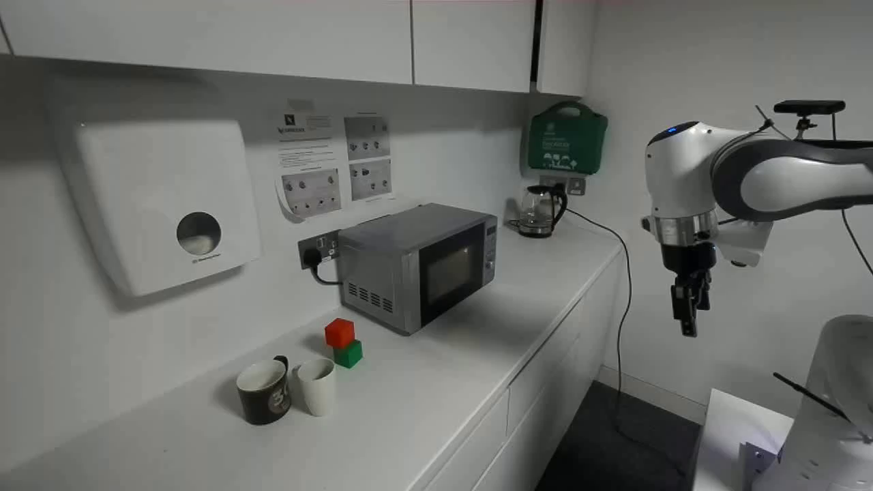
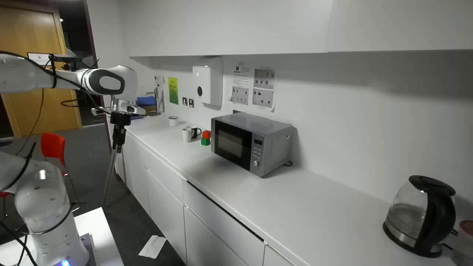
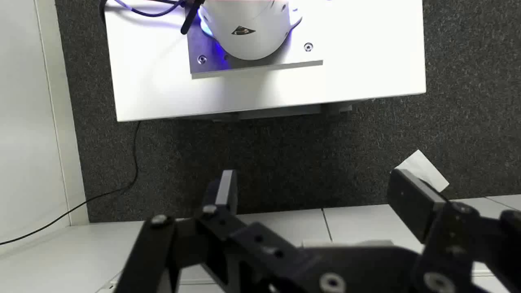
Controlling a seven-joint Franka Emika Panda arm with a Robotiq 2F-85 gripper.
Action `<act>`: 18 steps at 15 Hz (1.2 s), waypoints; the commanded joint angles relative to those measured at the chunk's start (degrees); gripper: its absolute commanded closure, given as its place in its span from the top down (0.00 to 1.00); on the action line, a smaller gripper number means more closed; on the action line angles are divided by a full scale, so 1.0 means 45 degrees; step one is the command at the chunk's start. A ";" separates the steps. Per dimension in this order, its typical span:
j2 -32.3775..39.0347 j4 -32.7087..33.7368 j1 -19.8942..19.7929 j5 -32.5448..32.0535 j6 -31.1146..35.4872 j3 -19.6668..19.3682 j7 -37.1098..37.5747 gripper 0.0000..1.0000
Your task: Turn off the microwave
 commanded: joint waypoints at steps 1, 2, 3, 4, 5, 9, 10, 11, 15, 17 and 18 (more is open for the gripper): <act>0.0017 0.0017 0.0060 -0.0028 -0.0013 -0.0047 0.0032 1.00; 0.0063 0.0006 0.0043 -0.0072 0.0153 -0.0049 0.0006 1.00; 0.0116 0.0002 0.0005 -0.0094 0.0452 -0.0060 0.0015 1.00; 0.0243 0.0044 -0.0026 -0.0026 0.0849 -0.0148 -0.0046 1.00; 0.0361 0.0080 -0.0091 -0.0066 0.1241 -0.0148 0.0014 1.00; 0.0427 0.0019 -0.0019 -0.0057 0.1647 -0.0190 0.0043 1.00; 0.0536 0.0031 -0.0044 -0.0058 0.1718 -0.0230 0.0044 1.00; 0.0618 0.0045 -0.0068 -0.0060 0.1747 -0.0252 0.0046 1.00; 0.0982 0.0022 -0.0177 0.0058 0.3030 -0.0153 0.0314 1.00; 0.1539 0.0140 -0.0364 -0.0120 0.4621 -0.0103 0.0506 1.00; 0.1898 0.0264 -0.0424 -0.0224 0.5276 -0.0131 0.0506 1.00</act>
